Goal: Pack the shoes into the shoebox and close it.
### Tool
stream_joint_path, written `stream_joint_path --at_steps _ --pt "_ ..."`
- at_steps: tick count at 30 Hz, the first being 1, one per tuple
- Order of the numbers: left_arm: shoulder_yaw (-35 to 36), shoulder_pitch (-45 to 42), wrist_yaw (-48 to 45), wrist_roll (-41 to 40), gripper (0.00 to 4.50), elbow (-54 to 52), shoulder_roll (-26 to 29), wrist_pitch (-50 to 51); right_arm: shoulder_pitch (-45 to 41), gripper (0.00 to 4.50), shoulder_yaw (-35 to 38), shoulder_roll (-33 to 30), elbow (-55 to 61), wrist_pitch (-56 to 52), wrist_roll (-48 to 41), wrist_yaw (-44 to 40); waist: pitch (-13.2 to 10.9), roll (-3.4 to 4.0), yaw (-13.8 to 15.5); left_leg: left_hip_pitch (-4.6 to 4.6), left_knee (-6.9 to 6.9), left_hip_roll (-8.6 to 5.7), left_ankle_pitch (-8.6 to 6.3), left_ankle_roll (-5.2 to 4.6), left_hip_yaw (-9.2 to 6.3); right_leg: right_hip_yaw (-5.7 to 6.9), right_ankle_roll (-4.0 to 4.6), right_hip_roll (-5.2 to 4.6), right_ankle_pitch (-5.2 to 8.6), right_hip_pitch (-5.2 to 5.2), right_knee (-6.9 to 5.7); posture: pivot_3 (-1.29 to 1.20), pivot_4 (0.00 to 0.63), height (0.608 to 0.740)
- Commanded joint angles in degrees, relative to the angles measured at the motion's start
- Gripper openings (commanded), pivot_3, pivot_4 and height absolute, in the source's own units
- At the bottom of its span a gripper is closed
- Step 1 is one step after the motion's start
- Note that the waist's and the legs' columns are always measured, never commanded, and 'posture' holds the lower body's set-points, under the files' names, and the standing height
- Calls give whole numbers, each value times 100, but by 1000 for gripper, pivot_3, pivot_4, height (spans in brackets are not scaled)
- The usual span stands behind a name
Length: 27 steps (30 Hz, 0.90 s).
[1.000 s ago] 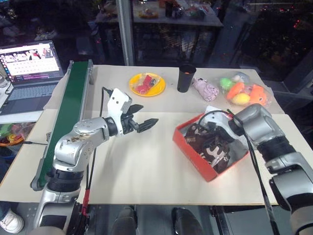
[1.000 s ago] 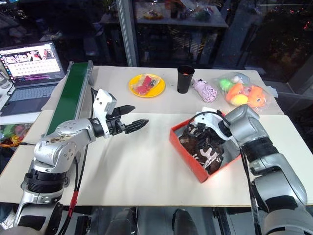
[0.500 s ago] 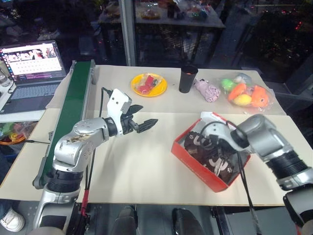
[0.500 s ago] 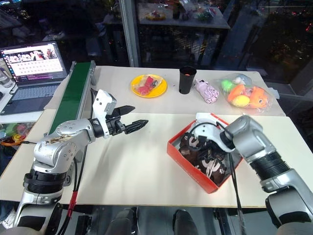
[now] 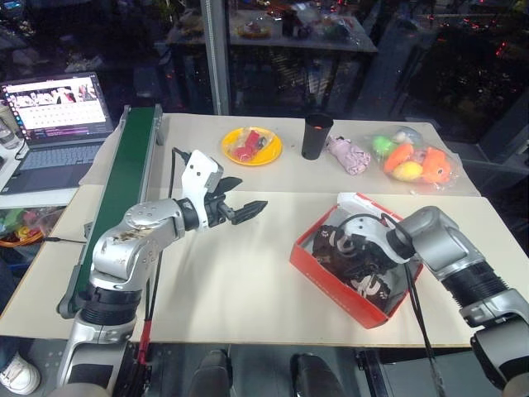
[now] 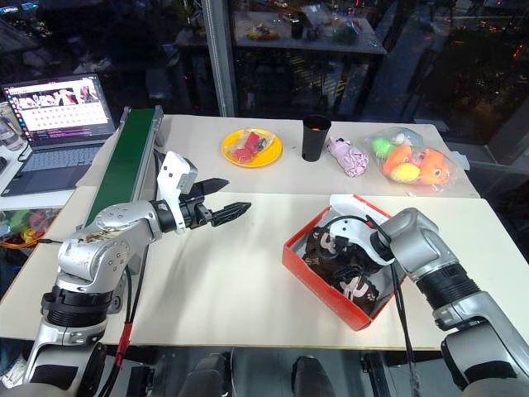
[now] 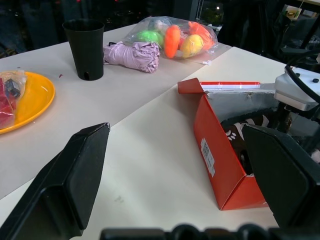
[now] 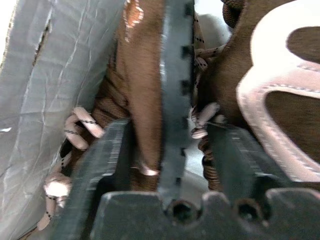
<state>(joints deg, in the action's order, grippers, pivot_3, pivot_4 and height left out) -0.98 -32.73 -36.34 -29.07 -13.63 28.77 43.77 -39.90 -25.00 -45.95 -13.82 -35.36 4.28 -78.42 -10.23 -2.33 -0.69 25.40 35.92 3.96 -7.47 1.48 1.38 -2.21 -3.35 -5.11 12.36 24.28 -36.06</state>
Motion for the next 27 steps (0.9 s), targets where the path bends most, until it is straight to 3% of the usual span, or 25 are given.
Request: stream_joint_path --at_steps 1,11,16,23,25,26,27 --pt "33 -105 -81 18 4500 -191 98 -56 -128 4340 234 -95 278 -200 -68 63 0 0 -2 0 0 0 0 0 0 0 -2 0 -1 0 0 0 150 736" --pt "-197 -246 -482 14 4500 -110 219 -63 -336 4460 1386 -457 1829 -1814 -1176 103 -1 1 -3 4 -4 0 -2 0 0 -1 -1 0 -1 8 -2 0 150 736" --pt "-316 -407 -783 -14 4500 42 237 -104 -205 4460 2137 -744 2358 -2203 -1439 658 -1 0 26 9 -2 -1 -3 0 0 -1 4 -2 3 8 0 0 150 736" --pt "-561 -586 -1416 -17 4500 234 355 -152 360 2517 3285 -1282 3353 -3070 -2045 1135 -1 0 22 9 -4 -1 -4 -2 0 -1 20 -3 13 11 1 0 150 736" --pt "-689 -691 -1666 -18 4500 321 357 -189 839 1792 3902 -1468 3811 -3471 -2141 1295 -1 0 36 10 -4 -1 -5 -3 0 -2 19 -4 13 11 1 0 150 736" --pt "-748 -754 -1772 -17 4500 372 340 -211 1098 1651 4237 -1531 4004 -3680 -2138 1410 -1 0 44 11 -3 -1 -5 -3 0 -1 19 -3 14 11 2 0 150 736" --pt "-782 -799 -1843 -14 4500 411 327 -225 1268 1121 4458 -1570 4130 -3819 -2160 1508 -1 0 64 11 -2 -1 -6 -4 1 -1 19 -5 15 10 2 0 150 736"
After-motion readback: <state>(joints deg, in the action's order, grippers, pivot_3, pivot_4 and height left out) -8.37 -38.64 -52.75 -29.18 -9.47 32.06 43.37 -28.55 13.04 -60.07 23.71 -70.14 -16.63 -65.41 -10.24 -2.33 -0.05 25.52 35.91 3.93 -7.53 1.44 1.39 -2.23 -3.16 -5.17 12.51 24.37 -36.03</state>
